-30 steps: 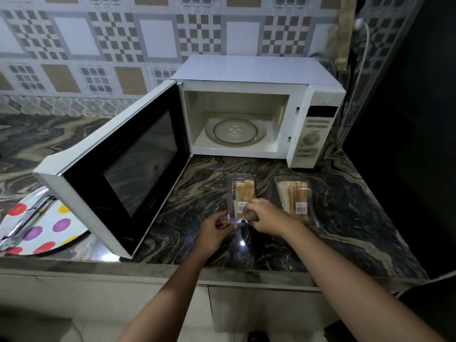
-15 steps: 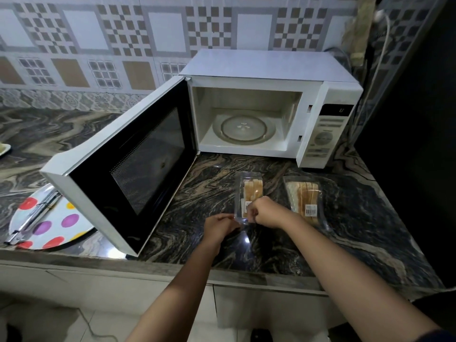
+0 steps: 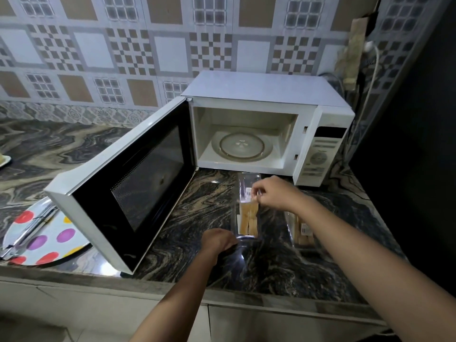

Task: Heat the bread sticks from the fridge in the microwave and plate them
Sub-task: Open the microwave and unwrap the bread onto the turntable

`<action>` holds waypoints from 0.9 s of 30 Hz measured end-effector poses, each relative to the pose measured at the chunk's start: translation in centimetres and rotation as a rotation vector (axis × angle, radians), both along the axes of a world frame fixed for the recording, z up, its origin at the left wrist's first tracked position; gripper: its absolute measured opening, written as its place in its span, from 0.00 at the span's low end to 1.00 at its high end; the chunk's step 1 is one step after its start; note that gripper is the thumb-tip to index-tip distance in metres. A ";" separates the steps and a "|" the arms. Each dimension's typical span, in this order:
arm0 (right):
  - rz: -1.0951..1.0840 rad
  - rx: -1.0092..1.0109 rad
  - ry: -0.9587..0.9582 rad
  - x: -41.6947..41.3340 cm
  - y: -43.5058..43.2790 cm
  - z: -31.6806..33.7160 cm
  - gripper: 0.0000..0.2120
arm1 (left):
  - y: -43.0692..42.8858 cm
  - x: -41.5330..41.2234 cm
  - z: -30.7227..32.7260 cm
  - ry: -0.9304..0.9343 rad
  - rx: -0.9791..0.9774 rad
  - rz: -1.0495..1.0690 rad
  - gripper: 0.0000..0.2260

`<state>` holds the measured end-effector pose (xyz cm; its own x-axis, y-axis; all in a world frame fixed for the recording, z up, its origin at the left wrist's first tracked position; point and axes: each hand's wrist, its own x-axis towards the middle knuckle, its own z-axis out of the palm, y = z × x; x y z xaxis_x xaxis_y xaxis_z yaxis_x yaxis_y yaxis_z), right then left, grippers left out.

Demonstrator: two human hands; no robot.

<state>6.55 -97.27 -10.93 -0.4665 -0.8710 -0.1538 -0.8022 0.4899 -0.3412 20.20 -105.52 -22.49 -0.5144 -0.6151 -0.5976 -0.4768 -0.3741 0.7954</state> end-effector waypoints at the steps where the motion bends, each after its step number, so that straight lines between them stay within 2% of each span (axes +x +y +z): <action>1: -0.020 -0.051 0.051 0.0 0.0 0.5 0.05 | 0.1 -0.2 0.1 -0.060 -0.049 -0.070 0.05; 4: -0.054 -0.265 0.224 0.2 -0.4 1.1 0.08 | -0.2 -0.4 0.3 -0.032 -0.049 0.044 0.15; 5: -0.062 -0.335 0.272 0.1 -0.6 1.0 0.07 | -0.3 -0.4 0.4 -0.025 -0.080 -0.008 0.17; 6: -0.064 -0.388 0.309 0.2 -0.7 0.8 0.07 | -0.1 -0.4 0.5 -0.094 -0.111 -0.142 0.18; 8: -0.062 -0.423 0.350 0.3 -1.0 0.3 0.05 | -0.3 -0.3 0.2 -0.137 -0.113 -0.146 0.17; 10: -0.066 -0.418 0.348 0.5 -1.5 -0.5 0.02 | -0.6 -0.4 -0.3 -0.087 -0.115 -0.056 0.15; 13: -0.124 -0.365 0.298 0.6 -2.1 -1.8 0.02 | -0.9 -0.4 -0.6 -0.041 -0.033 -0.012 0.13; 18: -0.382 -0.075 -0.010 -0.4 -3.7 -4.4 0.25 | -1.4 0.1 -0.1 0.120 0.172 0.005 0.10; 21: -0.409 0.101 -0.155 -0.5 -4.7 -5.4 0.36 | -1.6 0.1 0.3 0.158 0.216 -0.006 0.09; 24: -0.412 0.206 -0.258 0.0 -5.4 -5.7 0.39 | -1.8 0.2 0.4 0.161 0.242 -0.020 0.09; 27: -0.397 0.253 -0.269 0.6 -6.3 -6.3 0.36 | -1.8 0.2 0.5 0.174 0.252 -0.031 0.09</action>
